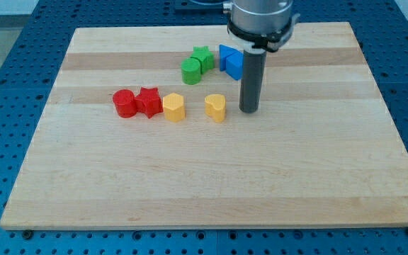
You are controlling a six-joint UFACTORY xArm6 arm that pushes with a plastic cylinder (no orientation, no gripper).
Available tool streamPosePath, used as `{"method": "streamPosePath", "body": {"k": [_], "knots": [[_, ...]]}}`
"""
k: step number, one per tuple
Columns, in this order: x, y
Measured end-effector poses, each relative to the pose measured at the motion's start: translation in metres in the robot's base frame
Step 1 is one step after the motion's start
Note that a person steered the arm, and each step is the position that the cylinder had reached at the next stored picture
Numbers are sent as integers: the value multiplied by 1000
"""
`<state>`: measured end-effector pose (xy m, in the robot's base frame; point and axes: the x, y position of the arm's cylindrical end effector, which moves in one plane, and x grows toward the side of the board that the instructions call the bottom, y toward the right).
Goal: Slide the yellow heart closer to the green circle
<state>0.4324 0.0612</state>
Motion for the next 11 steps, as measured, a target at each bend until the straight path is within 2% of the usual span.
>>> {"method": "streamPosePath", "body": {"k": [1,4,8,11], "knots": [[16,-1],[18,-34],[-13,-67],[-1,-104]]}}
